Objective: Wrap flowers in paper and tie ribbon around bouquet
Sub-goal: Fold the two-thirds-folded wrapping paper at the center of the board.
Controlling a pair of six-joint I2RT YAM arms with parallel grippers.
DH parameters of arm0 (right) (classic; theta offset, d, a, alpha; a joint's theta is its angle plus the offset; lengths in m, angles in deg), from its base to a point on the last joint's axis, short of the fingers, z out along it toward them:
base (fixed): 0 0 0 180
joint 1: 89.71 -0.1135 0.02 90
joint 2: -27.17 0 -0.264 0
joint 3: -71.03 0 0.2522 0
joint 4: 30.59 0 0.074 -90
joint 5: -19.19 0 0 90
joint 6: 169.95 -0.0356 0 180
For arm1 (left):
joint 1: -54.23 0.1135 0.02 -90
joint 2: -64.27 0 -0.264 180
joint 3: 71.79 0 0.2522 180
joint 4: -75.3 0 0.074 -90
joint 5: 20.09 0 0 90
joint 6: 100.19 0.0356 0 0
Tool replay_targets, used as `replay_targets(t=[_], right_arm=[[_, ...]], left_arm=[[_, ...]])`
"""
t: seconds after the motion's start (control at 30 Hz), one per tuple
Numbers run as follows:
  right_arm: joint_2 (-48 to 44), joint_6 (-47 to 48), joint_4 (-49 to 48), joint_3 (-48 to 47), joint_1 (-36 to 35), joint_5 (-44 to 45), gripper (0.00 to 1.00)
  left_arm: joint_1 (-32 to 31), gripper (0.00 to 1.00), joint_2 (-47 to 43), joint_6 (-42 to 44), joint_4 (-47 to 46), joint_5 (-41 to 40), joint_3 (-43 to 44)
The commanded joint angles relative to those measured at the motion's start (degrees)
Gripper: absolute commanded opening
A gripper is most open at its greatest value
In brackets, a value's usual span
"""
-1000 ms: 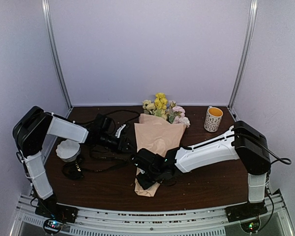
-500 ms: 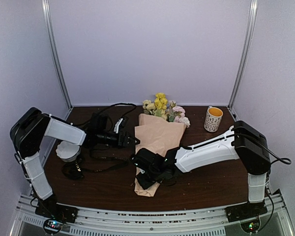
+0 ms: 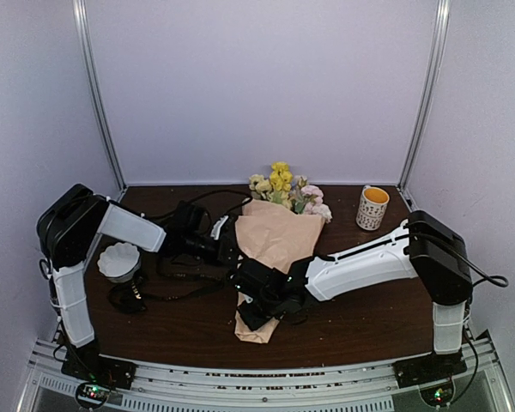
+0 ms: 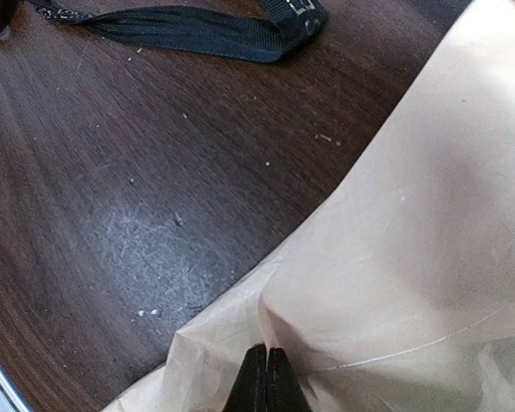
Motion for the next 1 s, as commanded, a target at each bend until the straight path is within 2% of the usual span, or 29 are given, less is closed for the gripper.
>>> replay_targets(t=[0.0, 0.1, 0.2, 0.33, 0.53, 0.67, 0.8, 0.97], right_arm=[[1.4, 0.5, 3.3, 0.4, -0.1, -0.5, 0.02], [0.5, 1.1, 2.0, 1.6, -0.2, -1.1, 0.04], [-2.3, 3.5, -2.7, 4.2, -0.6, -3.5, 0.12], [-7.2, 9.1, -5.2, 6.4, -2.1, -4.7, 0.26], [-18.8, 12.5, -13.4, 14.4, -1.8, -10.3, 0.34], [-18.6, 10.6, -12.2, 13.2, -0.3, -5.4, 0.33], [-10.3, 7.8, -1.8, 5.2, 0.0, 2.4, 0.18], [-2.9, 5.7, 2.0, 0.8, -0.1, 1.9, 0.10]], left_arm=[[-0.8, 0.00, 1.3, 1.9, -0.1, -1.7, 1.5], [-0.3, 0.00, 2.5, 4.4, 6.3, -5.5, 3.3], [-0.3, 0.00, 5.2, 7.0, 11.5, -8.2, 5.6], [-0.3, 0.00, 7.3, 7.3, 11.8, -8.3, 6.6], [-0.3, 0.00, 7.5, 7.8, 12.0, -7.5, 6.4], [-0.3, 0.00, 7.6, 7.8, 11.7, -7.2, 6.3], [-0.3, 0.00, 7.9, 7.9, 12.0, -7.2, 6.4], [-0.3, 0.00, 8.2, 7.9, 12.6, -7.1, 6.4]])
